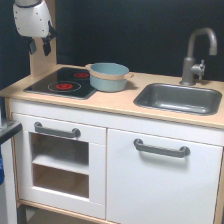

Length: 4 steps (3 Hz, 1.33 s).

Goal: Place the pot in the sink

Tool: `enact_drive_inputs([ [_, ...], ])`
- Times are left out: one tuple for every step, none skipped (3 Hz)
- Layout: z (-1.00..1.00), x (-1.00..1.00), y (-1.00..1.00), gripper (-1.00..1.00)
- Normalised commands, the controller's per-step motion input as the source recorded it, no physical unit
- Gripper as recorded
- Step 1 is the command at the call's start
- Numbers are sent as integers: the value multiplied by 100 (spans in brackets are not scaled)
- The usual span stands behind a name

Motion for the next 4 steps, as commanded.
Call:
enact_drive_inputs([
  [-15,26,10,100],
  [-15,34,12,100],
  [-14,56,21,100],
  [-10,78,35,100],
])
